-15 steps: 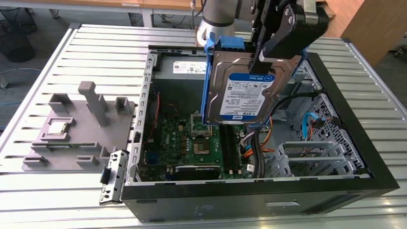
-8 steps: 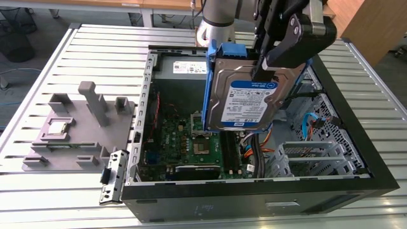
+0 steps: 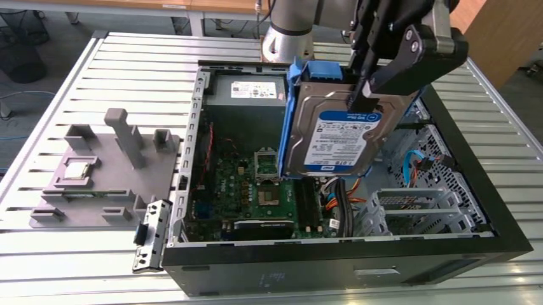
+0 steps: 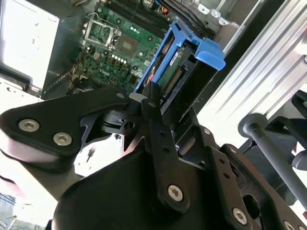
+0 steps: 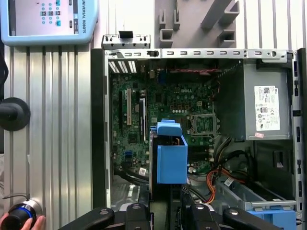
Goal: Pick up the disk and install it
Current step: 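Insert the disk into the insertion slot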
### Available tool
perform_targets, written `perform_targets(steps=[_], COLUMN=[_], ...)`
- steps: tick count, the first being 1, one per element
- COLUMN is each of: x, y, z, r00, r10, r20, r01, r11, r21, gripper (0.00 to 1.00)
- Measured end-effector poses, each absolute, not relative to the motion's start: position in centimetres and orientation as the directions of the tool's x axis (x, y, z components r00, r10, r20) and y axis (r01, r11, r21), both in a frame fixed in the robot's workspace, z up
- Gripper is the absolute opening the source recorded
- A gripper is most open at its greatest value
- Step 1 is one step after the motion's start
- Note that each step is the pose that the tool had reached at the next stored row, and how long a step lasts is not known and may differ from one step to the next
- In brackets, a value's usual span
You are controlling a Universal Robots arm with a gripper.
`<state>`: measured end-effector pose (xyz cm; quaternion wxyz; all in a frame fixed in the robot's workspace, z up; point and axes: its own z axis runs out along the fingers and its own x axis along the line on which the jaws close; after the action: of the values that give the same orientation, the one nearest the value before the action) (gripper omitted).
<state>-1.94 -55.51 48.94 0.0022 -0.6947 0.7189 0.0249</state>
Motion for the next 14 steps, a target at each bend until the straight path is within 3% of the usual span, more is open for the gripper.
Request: perform_targets(steps=[14], x=[3.1], y=[-55.5], z=[48.7], r00=[-0.035], r10=[-0.999], r20=[-0.038], r01=[-0.999], r11=[0.034], r21=[0.04], gripper=[0.35])
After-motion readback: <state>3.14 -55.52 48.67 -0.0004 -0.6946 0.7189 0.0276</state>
